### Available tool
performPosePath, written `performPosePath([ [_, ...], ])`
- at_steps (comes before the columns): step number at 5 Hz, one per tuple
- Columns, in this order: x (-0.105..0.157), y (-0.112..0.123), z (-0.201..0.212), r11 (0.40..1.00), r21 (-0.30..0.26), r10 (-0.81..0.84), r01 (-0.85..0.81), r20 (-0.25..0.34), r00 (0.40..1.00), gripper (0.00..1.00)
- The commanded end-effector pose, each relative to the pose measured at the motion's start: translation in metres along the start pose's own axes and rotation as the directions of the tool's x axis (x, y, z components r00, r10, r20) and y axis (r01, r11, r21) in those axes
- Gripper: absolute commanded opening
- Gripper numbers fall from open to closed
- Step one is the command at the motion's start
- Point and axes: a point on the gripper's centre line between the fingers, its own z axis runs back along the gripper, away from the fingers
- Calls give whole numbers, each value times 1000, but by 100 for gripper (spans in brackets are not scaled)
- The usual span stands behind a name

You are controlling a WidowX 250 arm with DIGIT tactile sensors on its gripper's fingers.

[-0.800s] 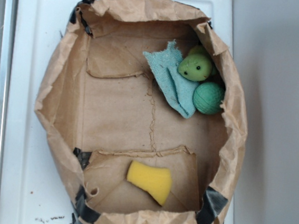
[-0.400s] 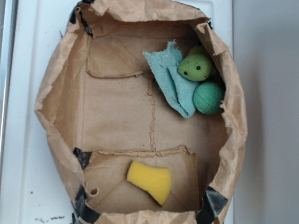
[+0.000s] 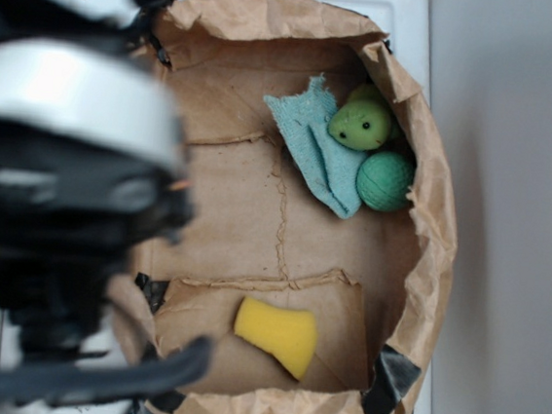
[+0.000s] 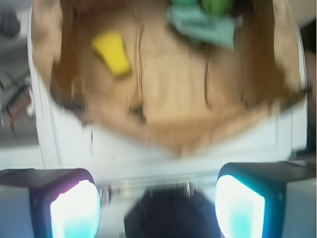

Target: Grab the green sponge.

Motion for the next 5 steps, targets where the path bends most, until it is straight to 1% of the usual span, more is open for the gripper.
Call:
performPosePath([
  [1,83,21,-34,994,57,-95,89,123,988,100],
  [2,88,23,-66,976,48,-215,211,108,971,100],
  [3,78,8,-84,953,42,-304,301,92,948,100],
  [4,74,-11,-96,941,30,-339,338,60,939,100],
  [5,65,-33,-113,937,2,-350,350,-2,937,100],
])
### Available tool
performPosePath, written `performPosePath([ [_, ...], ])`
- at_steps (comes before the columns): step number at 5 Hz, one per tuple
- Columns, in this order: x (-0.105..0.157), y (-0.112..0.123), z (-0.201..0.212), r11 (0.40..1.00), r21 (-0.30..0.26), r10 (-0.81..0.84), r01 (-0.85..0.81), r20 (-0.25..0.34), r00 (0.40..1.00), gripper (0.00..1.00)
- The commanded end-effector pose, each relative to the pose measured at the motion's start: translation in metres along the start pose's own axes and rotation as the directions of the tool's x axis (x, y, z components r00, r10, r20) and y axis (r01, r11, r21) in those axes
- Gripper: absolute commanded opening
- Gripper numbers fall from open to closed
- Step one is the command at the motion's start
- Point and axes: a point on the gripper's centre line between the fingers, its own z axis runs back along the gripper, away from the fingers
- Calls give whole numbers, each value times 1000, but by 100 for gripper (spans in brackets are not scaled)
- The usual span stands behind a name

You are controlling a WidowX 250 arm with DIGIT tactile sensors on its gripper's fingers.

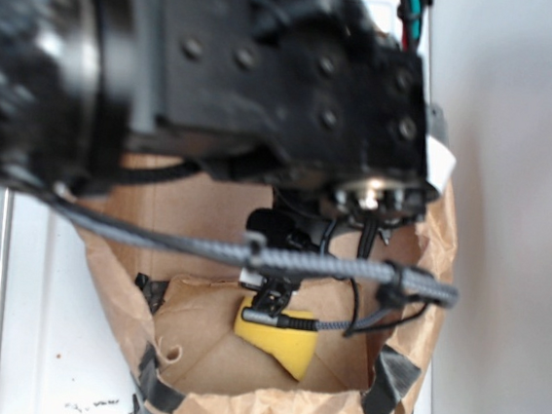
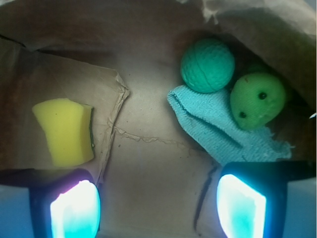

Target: Grab the green sponge.

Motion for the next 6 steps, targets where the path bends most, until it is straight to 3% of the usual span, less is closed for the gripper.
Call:
performPosePath([
  [1,4,-49,-16,999,-38,-18,15,-65,998,100],
  [2,3,-72,-22,998,-53,-36,32,-84,996,100],
  [4,7,-84,-54,999,-34,13,-21,-221,975,100],
  [5,9,-83,-55,1000,-7,12,-13,-216,976,100],
  [6,9,-80,-54,1000,10,30,-29,-205,978,0],
])
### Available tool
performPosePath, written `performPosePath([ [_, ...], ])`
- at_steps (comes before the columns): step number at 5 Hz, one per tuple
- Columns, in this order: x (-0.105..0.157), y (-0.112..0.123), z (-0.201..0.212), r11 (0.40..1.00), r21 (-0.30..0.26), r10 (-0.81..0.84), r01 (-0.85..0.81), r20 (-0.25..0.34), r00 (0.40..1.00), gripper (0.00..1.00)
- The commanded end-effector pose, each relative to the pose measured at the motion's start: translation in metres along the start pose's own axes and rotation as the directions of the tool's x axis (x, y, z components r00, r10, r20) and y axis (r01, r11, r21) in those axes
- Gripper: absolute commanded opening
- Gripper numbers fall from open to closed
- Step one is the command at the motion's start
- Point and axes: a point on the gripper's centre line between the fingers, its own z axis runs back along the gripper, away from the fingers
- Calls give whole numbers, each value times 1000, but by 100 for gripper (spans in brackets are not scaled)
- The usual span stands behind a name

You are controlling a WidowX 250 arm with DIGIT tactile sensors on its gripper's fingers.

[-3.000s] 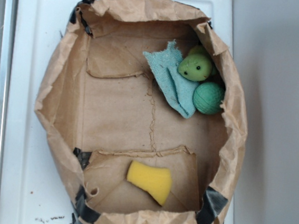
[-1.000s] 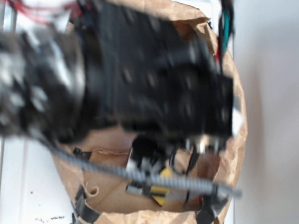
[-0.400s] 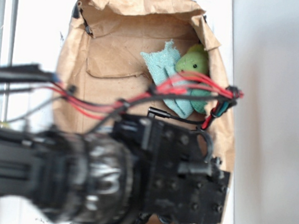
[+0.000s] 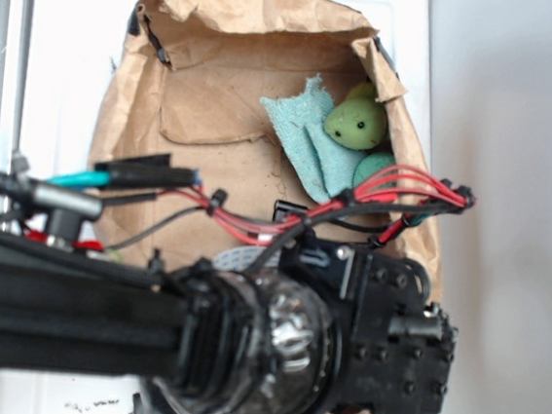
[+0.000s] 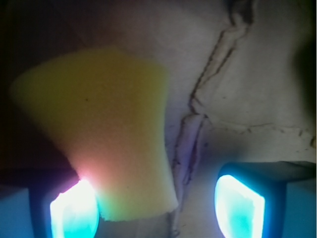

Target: Grab the green sponge.

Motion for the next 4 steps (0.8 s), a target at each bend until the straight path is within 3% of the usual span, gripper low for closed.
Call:
performPosePath([
  [1,5,-9,29,1000,7,-25,24,113,993,0],
  [2,1,-6,33,1000,8,-27,26,134,991,0],
  [4,-29,27,97,997,-78,33,-11,292,956,0],
])
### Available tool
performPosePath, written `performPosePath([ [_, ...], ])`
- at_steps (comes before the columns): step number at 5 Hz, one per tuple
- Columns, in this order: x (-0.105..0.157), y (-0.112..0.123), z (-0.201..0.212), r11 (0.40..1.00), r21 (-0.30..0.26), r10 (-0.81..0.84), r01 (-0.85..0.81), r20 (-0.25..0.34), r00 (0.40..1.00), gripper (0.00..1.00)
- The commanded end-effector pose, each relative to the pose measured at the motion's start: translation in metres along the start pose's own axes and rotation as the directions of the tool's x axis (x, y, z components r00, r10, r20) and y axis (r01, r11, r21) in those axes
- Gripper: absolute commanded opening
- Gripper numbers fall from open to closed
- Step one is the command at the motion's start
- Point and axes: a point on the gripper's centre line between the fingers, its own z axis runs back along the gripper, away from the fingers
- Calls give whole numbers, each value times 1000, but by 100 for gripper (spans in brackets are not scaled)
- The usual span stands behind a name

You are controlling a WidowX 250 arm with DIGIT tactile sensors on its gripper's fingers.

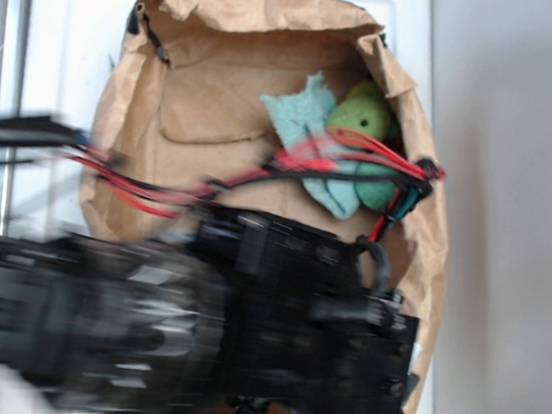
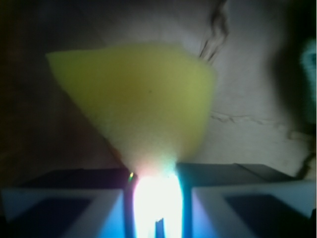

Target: Grab the green sponge.

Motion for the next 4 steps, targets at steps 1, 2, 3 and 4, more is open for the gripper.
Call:
performPosePath([
  [1,-15,29,90,997,-59,67,-56,200,978,0],
  [2,-27,43,122,992,-40,126,-120,242,962,0],
  [3,-32,59,138,981,0,186,-192,234,954,0],
  [4,-43,73,152,969,17,235,-246,241,942,0],
])
